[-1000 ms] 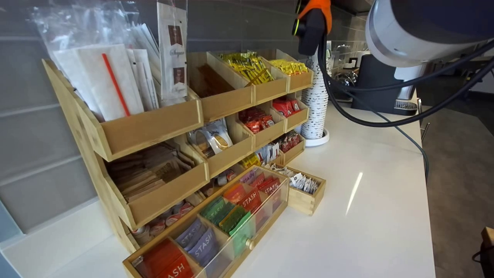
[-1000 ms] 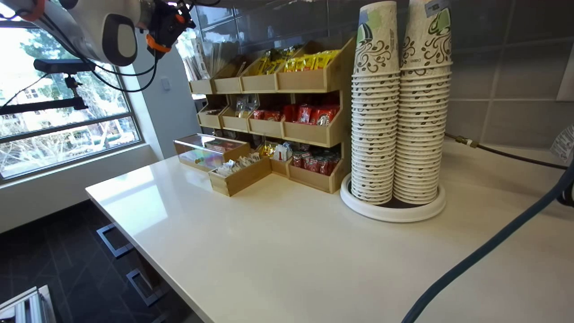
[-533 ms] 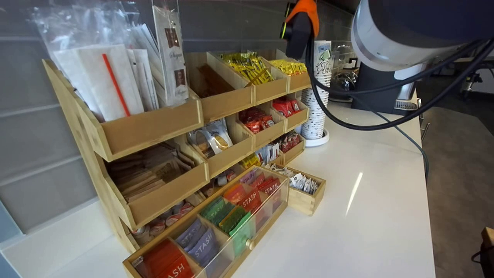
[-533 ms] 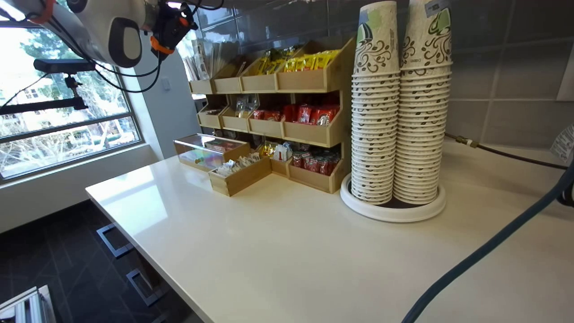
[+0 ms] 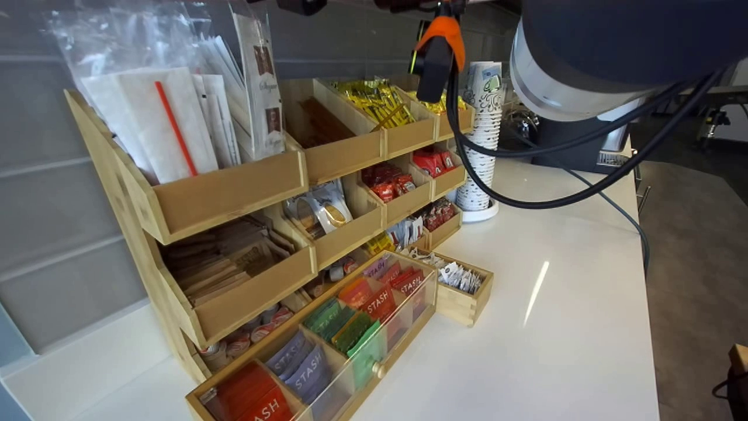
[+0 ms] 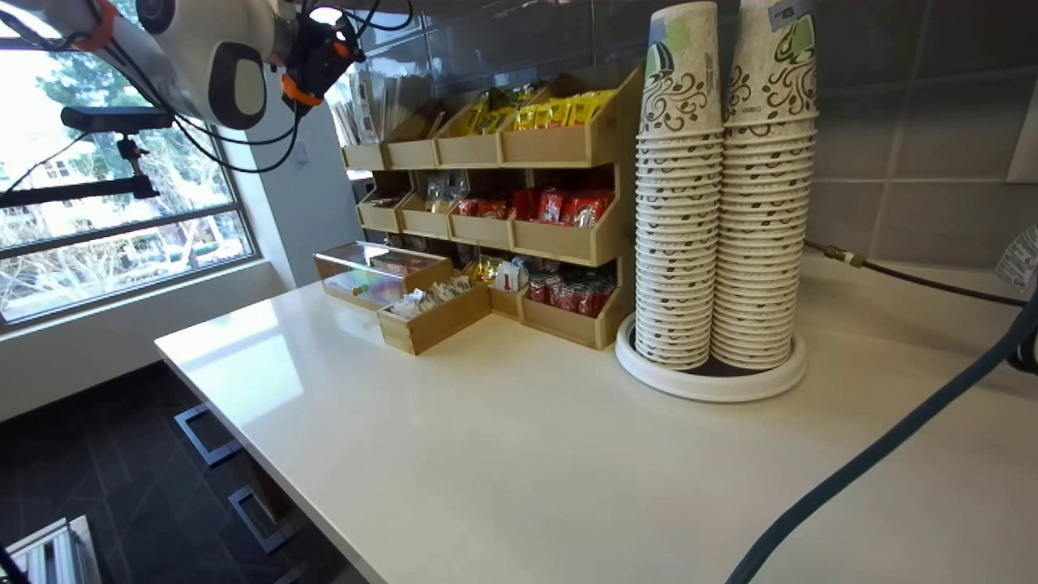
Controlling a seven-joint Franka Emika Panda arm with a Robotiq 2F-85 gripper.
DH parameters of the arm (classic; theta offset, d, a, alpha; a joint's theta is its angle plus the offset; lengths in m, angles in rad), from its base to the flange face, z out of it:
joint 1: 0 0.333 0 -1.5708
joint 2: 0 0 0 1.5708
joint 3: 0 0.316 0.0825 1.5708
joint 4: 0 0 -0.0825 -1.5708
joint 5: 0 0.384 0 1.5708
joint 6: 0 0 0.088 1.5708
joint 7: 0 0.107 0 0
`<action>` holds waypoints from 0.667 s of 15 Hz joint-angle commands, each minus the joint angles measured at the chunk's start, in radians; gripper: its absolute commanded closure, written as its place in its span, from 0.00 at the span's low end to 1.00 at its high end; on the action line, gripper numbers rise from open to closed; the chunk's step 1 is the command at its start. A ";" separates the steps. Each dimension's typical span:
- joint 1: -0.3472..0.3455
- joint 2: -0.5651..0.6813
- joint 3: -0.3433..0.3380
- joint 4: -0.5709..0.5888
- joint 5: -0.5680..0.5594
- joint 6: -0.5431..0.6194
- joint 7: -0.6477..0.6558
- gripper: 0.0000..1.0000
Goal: Put the plastic on the rack
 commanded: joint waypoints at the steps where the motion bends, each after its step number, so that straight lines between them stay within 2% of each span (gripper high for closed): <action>1: 0.018 0.038 -0.005 0.028 0.038 0.013 -0.034 1.00; 7: 0.028 0.066 -0.015 0.031 0.074 0.017 -0.050 1.00; 10: 0.041 0.068 -0.024 0.054 0.144 0.036 -0.070 1.00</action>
